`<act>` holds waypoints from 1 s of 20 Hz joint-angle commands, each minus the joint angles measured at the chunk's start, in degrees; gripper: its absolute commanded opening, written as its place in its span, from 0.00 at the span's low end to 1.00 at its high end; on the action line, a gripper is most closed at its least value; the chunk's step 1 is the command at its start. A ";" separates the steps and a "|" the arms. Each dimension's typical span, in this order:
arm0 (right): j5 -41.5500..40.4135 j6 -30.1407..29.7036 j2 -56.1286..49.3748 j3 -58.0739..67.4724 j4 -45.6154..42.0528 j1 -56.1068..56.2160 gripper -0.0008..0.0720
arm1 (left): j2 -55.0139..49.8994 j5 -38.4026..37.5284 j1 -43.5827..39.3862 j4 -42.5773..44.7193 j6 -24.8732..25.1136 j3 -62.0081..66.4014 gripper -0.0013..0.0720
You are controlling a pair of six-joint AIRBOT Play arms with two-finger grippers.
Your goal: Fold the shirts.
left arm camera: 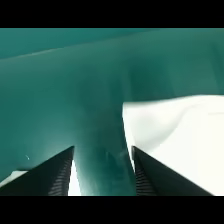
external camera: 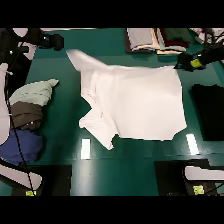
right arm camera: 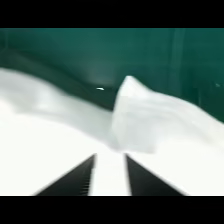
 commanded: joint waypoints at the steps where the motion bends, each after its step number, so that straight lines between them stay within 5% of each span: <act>1: -1.57 0.00 -1.86 -0.66 0.50 1.22 0.59 | 0.22 -6.45 0.17 0.39 0.15 0.59 0.62; 7: 7.61 -4.07 5.25 -0.74 0.48 -0.31 0.59 | 8.41 -17.38 1.62 -3.26 0.20 -11.91 0.62; 15: 3.43 -4.50 21.24 -19.21 0.52 1.29 0.59 | 32.04 -5.35 1.55 -13.70 1.07 -62.05 0.62; 20: 2.03 -4.46 25.90 -27.17 0.66 1.29 0.59 | 33.73 3.80 1.33 -29.81 9.73 -75.38 0.62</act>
